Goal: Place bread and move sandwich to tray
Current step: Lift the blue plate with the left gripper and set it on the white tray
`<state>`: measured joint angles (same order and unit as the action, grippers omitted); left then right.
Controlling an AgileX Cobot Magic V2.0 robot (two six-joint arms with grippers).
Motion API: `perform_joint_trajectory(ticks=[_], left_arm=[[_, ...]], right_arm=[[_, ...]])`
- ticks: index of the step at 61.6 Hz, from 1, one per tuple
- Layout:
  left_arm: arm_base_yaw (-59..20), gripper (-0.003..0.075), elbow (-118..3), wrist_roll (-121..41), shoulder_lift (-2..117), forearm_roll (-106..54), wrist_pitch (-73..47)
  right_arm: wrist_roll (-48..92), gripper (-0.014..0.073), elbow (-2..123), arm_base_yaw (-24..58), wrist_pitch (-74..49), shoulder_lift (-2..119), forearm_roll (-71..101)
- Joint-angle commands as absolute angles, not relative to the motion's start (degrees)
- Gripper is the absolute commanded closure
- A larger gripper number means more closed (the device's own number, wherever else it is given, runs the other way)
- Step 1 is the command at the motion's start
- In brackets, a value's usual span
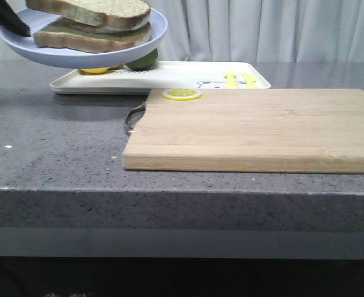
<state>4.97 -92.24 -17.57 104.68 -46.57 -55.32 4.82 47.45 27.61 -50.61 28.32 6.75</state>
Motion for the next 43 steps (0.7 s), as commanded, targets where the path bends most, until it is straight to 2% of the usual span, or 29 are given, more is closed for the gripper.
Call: perform_joint_trajectory(ticks=[1,21,43], left_arm=[[3.3,0.0741,-98.1,-13.9,104.9,-52.7,-53.6],[0.9,0.074,-111.5,0.0,117.7,-51.9,-54.2],[0.9,0.0736,-113.1,1.1,120.8,-51.4,-54.6]], right_arm=[[5.0,0.0211,48.7,27.3,-46.3,28.5,6.5],[5.0,0.0211,48.7,27.3,-46.3,28.5,6.5],[5.0,0.0211,48.7,27.3,-46.3,28.5,6.5]])
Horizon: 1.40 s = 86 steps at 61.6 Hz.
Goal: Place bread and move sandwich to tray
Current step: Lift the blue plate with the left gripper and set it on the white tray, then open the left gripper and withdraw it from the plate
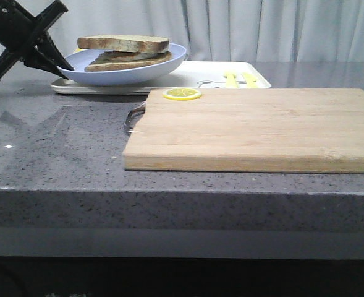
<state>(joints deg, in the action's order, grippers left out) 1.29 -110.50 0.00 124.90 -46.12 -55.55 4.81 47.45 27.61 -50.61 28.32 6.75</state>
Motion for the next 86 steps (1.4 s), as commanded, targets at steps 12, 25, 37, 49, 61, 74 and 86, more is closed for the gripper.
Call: perform_joint_trajectory(ticks=[12,25,37,49,61,74,86], left_arm=[[0.9,0.0568,-113.1,1.1,121.0,-51.4,-55.0],[1.0,0.0425,-113.1,1.1,120.7,-51.4,-55.4],[1.0,0.0426,-113.1,-3.5,117.0,-48.7,-56.5],[0.9,0.0426,-112.7,-5.1,109.2,-38.4,-58.8],[0.9,0.0426,-106.1,-8.1,97.8,-32.5,-58.7],[0.9,0.0426,-89.3,-15.4,82.0,-32.5,-51.8],[0.9,0.0426,-73.6,-21.6,67.2,-32.9,-48.2]], right_arm=[[5.0,0.0211,48.7,27.3,-46.3,28.5,6.5],[5.0,0.0211,48.7,27.3,-46.3,28.5,6.5],[5.0,0.0211,48.7,27.3,-46.3,28.5,6.5],[5.0,0.0211,48.7,27.3,-46.3,28.5,6.5],[5.0,0.0211,48.7,27.3,-46.3,28.5,6.5],[5.0,0.0211,48.7,27.3,-46.3,28.5,6.5],[5.0,0.0211,48.7,27.3,-46.3,28.5,6.5]])
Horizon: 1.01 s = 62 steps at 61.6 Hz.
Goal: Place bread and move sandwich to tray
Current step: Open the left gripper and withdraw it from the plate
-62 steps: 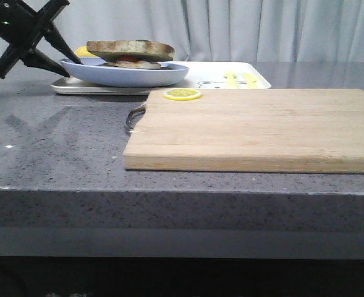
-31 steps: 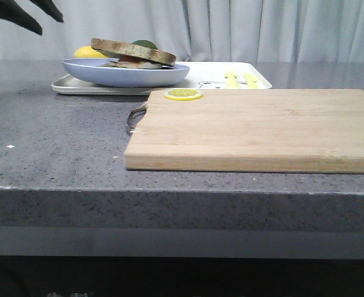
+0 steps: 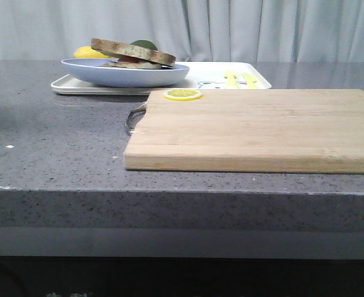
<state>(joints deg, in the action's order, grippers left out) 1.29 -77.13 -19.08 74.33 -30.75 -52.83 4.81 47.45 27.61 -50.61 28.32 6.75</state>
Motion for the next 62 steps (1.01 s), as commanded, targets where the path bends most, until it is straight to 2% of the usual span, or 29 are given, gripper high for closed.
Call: perform_joint_trajectory(ticks=[1,17,25,33,47,62], left_arm=[[0.9,0.0426,-72.5,-21.6,66.1,-32.9,-47.7],[0.9,0.0426,-55.9,-22.9,47.7,-32.9,-46.3],[-2.6,0.0426,-51.5,-24.5,40.6,-32.3,-48.0],[-8.3,0.0426,-50.4,-23.8,34.7,-23.5,-52.8],[-8.5,0.0426,-50.4,-13.2,29.0,-8.5,-52.1],[-8.4,0.0426,-50.4,-12.1,28.4,-8.7,-50.1]], right_arm=[[5.0,0.0211,48.7,27.3,-46.3,28.5,6.5],[5.0,0.0211,48.7,27.3,-46.3,28.5,6.5],[5.0,0.0211,48.7,27.3,-46.4,28.5,6.5],[5.0,0.0211,48.7,27.3,-46.4,28.5,6.5],[5.0,0.0211,48.7,27.3,-46.4,28.5,6.5],[5.0,0.0212,48.7,27.3,-46.5,28.5,6.5]])
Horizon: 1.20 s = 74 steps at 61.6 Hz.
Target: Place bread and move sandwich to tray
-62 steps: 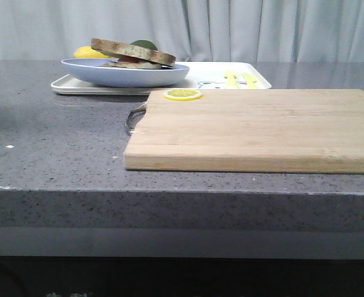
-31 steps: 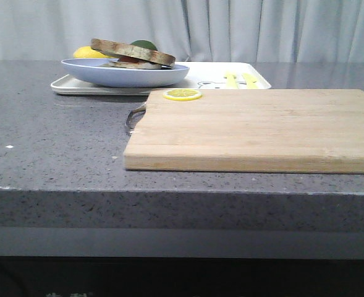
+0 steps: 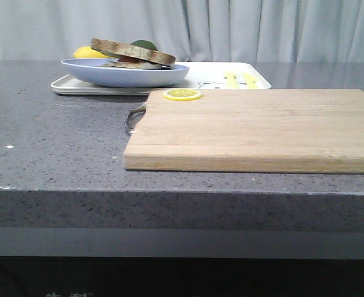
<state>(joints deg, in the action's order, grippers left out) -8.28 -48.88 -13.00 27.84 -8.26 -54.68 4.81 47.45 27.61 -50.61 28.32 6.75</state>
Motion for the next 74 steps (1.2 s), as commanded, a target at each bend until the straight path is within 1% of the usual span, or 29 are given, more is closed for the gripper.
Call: perform_joint_trajectory(ticks=[1,5,8,13,19,21,22,25,57,65,74], left_arm=[[-8.4,0.0426,-50.4,-12.1,28.4,-8.7,-50.1],[-8.4,0.0436,-50.4,-12.1,28.4,-8.7,-50.1],[-8.4,0.0472,-50.4,-12.1,28.4,-8.7,-50.1],[-8.4,0.0583,-50.4,-12.1,28.4,-8.7,-50.0],[-8.4,0.0706,-50.4,-12.1,28.4,-8.7,-50.0],[-8.4,0.0736,-50.4,-12.1,28.4,-8.7,-49.9],[-8.4,0.0739,-50.4,-12.1,28.4,-8.7,-49.9],[-8.4,0.0741,-50.4,-12.1,28.4,-9.0,-49.7],[-8.5,0.0741,-50.4,-12.1,28.2,-9.5,-50.3],[-8.8,0.0741,-48.1,-12.1,25.5,-9.6,-49.0],[-6.6,0.0741,-42.8,-12.1,20.5,-9.1,-44.4]], right_arm=[[5.0,0.0215,48.7,27.3,-46.5,28.5,6.5],[5.0,0.0258,48.7,27.3,-46.5,28.5,6.5],[5.0,0.0323,48.7,27.3,-46.5,28.5,6.5],[5.0,0.0475,48.7,27.3,-46.6,28.5,6.5],[5.0,0.061,48.7,27.3,-46.8,28.5,6.5],[5.0,0.0652,48.7,27.3,-46.8,28.5,6.5],[5.0,0.0668,48.7,27.3,-46.8,28.5,6.5],[5.0,0.0657,48.7,27.3,-46.8,28.5,6.5],[5.0,0.0662,48.7,27.3,-46.8,28.5,6.5],[5.0,0.0662,48.7,27.3,-46.8,28.5,6.5],[5.0,0.0662,48.7,27.3,-46.8,28.5,6.5]])
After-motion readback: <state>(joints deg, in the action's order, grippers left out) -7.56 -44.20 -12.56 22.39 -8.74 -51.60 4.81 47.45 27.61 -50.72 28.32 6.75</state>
